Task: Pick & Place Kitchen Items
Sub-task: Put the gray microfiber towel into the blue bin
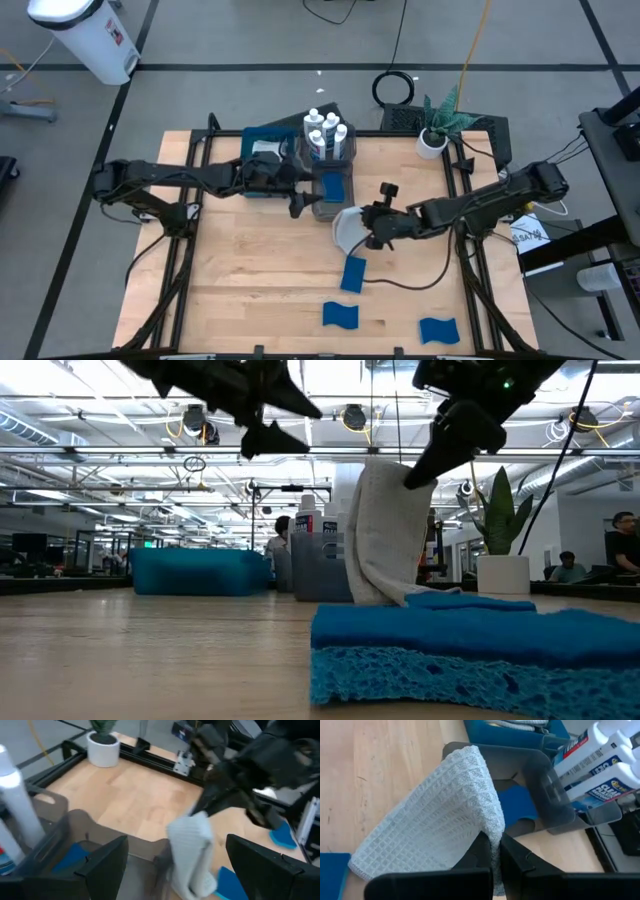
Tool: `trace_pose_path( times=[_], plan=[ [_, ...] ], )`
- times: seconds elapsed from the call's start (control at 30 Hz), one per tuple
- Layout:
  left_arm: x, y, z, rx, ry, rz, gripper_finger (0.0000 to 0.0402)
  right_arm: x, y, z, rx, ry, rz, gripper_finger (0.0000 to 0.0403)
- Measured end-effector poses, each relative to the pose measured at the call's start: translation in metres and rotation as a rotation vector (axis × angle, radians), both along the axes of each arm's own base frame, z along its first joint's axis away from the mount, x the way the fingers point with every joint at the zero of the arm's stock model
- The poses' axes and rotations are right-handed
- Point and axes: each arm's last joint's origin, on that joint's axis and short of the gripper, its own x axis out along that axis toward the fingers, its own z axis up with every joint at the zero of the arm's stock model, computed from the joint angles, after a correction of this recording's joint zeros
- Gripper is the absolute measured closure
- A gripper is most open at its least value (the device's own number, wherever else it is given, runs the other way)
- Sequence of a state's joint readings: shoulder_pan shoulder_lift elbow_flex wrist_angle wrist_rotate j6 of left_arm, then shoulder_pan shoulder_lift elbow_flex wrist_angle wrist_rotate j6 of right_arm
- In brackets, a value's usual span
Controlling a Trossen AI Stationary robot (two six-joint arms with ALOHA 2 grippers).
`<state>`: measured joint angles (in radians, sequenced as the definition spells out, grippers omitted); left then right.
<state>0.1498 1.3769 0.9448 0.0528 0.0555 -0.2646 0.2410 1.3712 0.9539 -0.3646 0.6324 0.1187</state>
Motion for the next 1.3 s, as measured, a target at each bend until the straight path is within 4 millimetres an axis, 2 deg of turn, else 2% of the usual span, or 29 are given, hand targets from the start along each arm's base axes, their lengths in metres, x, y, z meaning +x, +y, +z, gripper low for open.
trace_pose_path(
  times=[0.13,0.23,0.37,0.6,0.9,1.13,1.2,1.3],
  plan=[
    [0.010,-0.012,0.018,0.051,0.050,-0.057,0.0062,0.001,-0.001,0.000,0.013,-0.014,-0.015,0.0403],
    [0.026,-0.023,0.026,0.095,0.058,-0.112,0.0062,0.002,-0.001,0.001,0.014,-0.027,-0.012,0.0403],
    [0.052,-0.032,0.020,0.117,0.080,-0.156,0.0062,0.004,0.001,0.003,0.012,-0.047,0.006,0.0403],
    [0.085,-0.032,-0.012,0.108,0.171,-0.162,0.0062,0.004,0.002,0.002,0.010,-0.043,0.011,0.0403],
    [0.098,-0.031,-0.040,0.106,0.230,-0.161,0.0062,0.003,0.002,0.002,0.008,-0.040,0.012,0.0403],
    [0.100,-0.031,-0.046,0.137,0.248,-0.156,0.0065,0.003,0.002,0.002,0.008,-0.039,0.013,0.0403],
    [0.100,-0.031,-0.044,0.137,0.242,-0.155,0.0078,0.003,0.002,0.002,0.008,-0.039,0.013,0.0403],
    [0.100,-0.031,-0.042,0.138,0.230,-0.154,0.0118,0.003,0.002,0.002,0.009,-0.039,0.014,0.0403]
  ],
)
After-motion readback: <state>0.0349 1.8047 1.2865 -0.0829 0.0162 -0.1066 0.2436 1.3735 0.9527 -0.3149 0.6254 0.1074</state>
